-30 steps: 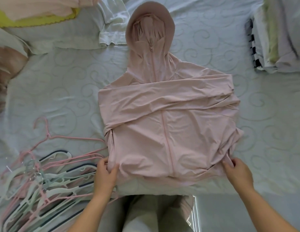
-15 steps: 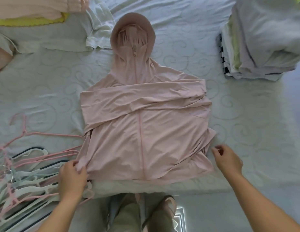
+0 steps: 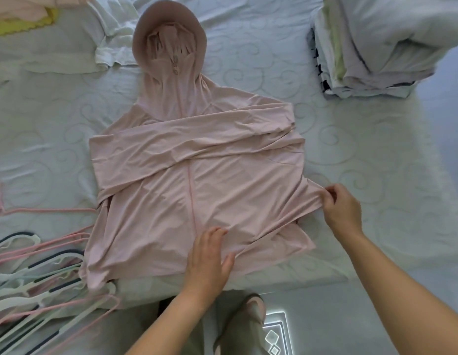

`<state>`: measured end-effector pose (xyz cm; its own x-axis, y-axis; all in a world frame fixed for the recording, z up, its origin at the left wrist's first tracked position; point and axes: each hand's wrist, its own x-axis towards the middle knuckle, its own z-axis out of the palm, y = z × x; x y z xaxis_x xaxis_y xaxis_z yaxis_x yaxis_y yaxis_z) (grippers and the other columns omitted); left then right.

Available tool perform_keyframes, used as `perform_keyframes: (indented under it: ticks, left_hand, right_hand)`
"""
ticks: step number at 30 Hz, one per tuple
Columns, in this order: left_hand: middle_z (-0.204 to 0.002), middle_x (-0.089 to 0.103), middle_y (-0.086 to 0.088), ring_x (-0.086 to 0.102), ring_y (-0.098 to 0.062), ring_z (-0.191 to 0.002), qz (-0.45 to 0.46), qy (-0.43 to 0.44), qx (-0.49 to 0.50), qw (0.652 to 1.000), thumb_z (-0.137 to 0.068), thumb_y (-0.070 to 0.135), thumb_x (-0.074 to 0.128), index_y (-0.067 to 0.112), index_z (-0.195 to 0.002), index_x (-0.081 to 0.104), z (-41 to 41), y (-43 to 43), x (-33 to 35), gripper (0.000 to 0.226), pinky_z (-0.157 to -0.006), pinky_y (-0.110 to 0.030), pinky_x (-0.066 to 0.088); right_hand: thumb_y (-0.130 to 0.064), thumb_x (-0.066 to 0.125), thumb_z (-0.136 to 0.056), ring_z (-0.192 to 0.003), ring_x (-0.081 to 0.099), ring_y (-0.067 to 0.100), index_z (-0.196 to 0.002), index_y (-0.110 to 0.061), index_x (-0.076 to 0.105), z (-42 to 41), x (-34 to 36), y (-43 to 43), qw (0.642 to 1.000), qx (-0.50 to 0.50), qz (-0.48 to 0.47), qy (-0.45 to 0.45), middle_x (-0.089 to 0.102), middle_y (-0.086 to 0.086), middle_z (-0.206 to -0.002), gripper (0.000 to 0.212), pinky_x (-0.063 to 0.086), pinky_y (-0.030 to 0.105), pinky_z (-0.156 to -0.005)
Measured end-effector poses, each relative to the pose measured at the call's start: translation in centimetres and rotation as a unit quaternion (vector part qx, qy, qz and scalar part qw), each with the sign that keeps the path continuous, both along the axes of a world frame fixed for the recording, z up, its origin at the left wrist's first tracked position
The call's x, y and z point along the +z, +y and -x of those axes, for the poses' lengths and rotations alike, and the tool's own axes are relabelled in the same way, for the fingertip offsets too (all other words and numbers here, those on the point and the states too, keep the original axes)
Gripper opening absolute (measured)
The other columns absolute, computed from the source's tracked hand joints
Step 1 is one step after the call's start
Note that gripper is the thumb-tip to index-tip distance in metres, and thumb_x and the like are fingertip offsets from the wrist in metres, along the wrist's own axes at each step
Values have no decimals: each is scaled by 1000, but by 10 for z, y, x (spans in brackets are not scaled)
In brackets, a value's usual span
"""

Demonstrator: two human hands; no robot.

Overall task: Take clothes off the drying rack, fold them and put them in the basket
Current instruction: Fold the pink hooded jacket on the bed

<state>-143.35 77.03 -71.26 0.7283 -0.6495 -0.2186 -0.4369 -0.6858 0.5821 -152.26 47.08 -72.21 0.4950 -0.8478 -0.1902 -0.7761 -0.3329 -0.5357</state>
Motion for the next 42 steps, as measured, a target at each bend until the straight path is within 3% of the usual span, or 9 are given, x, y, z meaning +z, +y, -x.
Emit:
perform_keyframes:
  ticks: [5,11,15,19,23,28,35,39,42]
  left_hand:
    - [-132,50,-1,47,-24,-120,-54,1,-39,998,-84,52,41,19,-131,49,7,-15,0,59,-100,-36,40]
    - [-132,51,-2,50,-25,-120,-90,-19,-113,989,-84,34,67,17,-129,53,22,-28,-5,51,-93,-36,45]
    - [-123,59,-7,60,-28,-110,-125,-47,-117,984,-65,28,83,14,-122,57,28,-11,-13,64,-85,-40,52]
    - [-109,61,-2,52,-20,-101,-61,-122,-166,977,-60,22,87,18,-107,61,27,21,-18,54,-80,-36,52]
    - [-105,64,1,53,-20,-99,-75,-148,-261,951,-56,34,87,21,-96,65,34,35,-23,48,-82,-32,37]
    - [-97,64,0,58,-23,-83,-55,-231,-306,922,-67,17,64,18,-91,65,35,8,-36,24,-72,-32,38]
    - [-63,54,0,47,-21,-57,-23,-258,-337,905,-65,2,38,19,-63,55,21,13,-35,24,-61,-28,38]
    - [-65,53,2,47,-19,-61,-37,-221,-356,907,-57,6,61,20,-64,56,29,50,-40,17,-60,-28,39]
    - [-81,61,4,55,-18,-75,-48,-179,-322,928,-55,15,74,22,-87,68,31,76,-42,34,-65,-28,45]
  right_hand:
    - [-22,57,-94,-79,56,27,-97,-6,63,56,25,-18,995,-88,-17,-45,60,5,-81,17,37,32,-68]
    - [-24,70,-86,-83,65,29,-105,-15,60,85,14,-16,979,-129,-153,-50,67,9,-78,23,45,37,-70]
    - [-30,73,-82,-94,62,28,-120,-16,57,92,-7,-1,985,-100,-128,59,64,3,-95,43,47,41,-83]
    - [-50,68,-81,-95,61,28,-100,-17,60,81,-13,18,984,-79,-56,148,64,1,-94,39,38,40,-85]
    - [-63,60,-78,-94,59,26,-85,-22,65,64,-20,40,972,-70,-24,223,64,3,-93,42,33,39,-88]
    - [-41,59,-87,-87,58,26,-77,-24,59,52,-22,43,980,-48,-12,194,66,3,-92,20,31,38,-89]
    - [-36,55,-92,-91,57,29,-85,-15,63,71,-15,14,978,-38,58,196,64,9,-95,23,29,39,-91]
    - [-34,55,-92,-92,59,32,-86,-13,63,78,-13,7,972,-80,45,218,65,15,-96,24,31,41,-92]
    - [-32,62,-86,-97,59,35,-100,-9,62,71,-13,23,970,-65,49,231,63,19,-102,27,32,45,-95]
